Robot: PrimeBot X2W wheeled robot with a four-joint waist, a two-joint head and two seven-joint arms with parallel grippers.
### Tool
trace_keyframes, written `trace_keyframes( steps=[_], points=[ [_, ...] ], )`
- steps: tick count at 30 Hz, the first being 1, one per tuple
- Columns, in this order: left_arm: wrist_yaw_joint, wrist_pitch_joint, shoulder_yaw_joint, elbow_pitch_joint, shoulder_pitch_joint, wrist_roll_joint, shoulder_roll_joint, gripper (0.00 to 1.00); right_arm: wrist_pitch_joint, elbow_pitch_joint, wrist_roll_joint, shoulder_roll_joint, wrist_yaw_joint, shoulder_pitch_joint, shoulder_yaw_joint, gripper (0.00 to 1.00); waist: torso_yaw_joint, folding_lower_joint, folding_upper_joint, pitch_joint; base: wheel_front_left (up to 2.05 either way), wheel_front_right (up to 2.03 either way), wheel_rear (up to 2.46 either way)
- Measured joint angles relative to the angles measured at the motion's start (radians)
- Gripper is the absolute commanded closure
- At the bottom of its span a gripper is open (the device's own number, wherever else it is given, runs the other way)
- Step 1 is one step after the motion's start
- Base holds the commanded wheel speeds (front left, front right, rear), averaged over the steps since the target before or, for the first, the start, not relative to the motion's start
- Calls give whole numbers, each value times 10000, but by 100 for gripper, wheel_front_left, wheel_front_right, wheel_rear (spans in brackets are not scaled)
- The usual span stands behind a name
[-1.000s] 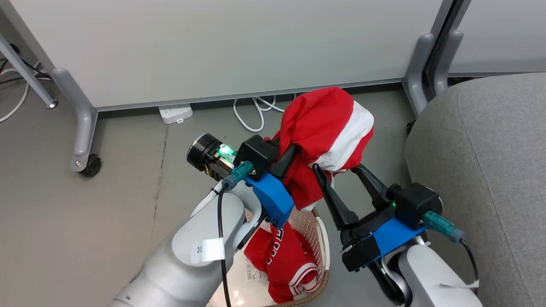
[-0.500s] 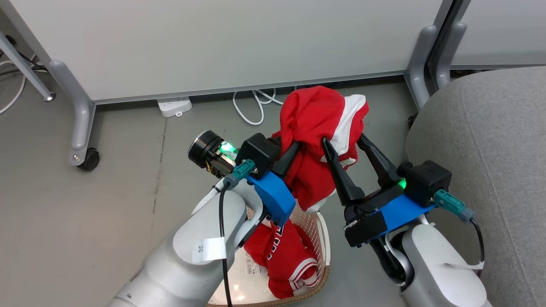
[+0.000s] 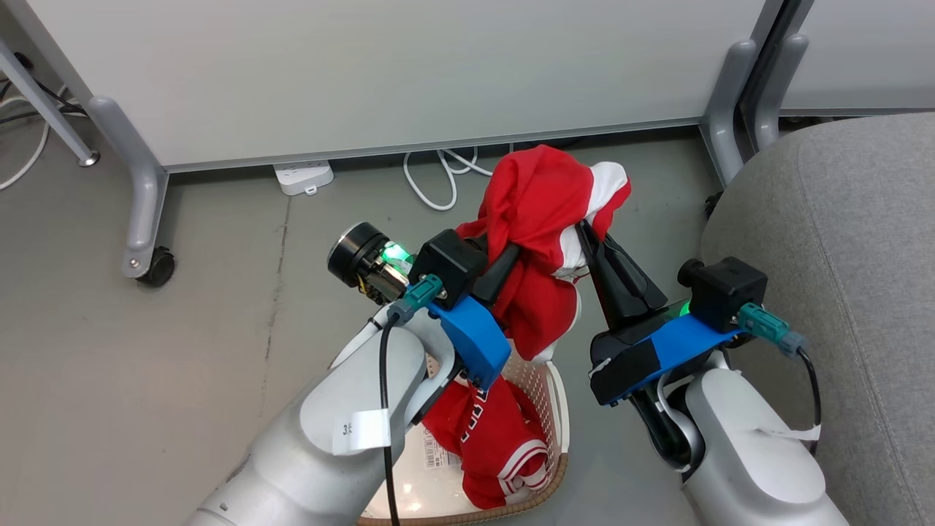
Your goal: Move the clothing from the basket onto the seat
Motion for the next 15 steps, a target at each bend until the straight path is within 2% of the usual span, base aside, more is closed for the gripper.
trace_keyframes(
  steps=[15],
  points=[
    [-10,0,-36,10,0,-44,-2,100,0,-63,157,8,2,-14,104,100,-21,0,0,-30,0,0,0]
  ],
)
